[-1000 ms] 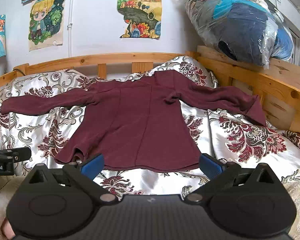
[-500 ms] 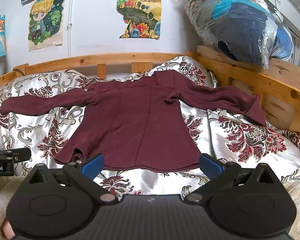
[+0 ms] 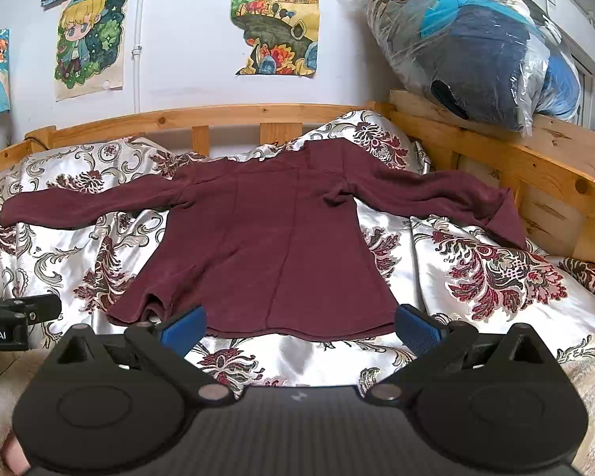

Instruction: Fold small clothes

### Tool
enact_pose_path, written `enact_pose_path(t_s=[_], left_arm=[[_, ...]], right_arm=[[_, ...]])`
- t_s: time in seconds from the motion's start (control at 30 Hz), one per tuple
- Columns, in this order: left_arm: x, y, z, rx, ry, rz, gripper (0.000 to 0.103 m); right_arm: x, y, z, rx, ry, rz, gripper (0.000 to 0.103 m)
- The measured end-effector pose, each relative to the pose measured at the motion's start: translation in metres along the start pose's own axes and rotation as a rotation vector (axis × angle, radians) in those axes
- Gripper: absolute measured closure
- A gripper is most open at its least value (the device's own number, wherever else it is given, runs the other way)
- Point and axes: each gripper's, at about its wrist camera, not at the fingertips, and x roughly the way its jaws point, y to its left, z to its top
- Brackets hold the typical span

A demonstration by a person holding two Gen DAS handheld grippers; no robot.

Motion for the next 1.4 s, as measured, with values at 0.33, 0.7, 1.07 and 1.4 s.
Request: enact_pose_path(t_s=[0.33,0.7,1.07,1.4], left_arm=[[0.0,-0.0005,0.0,0.001,0.001,0.001,0.001],[0.0002,-0.0006,0.0001,0.002,0.001,0.002,0.001],[0.0003,-0.0008,0.0,0.004,0.002,0.002,0.001],[0.0035,-0.0003,0.0002,0.01,0.019,-0.005,0.001]], right_arm=[[0.0,0.0004,-0.0001,0.0,0.0,-0.001,0.0],[-0.0002,0.0002,-0.0002,-0.001,0.0,0.0,0.0],[0.0,-0.0001,-0.0005,-0.001,0.0,-0.001,0.0],[0.0017,-0.0003,0.0003,0.011,0.016,0.015,0.0]])
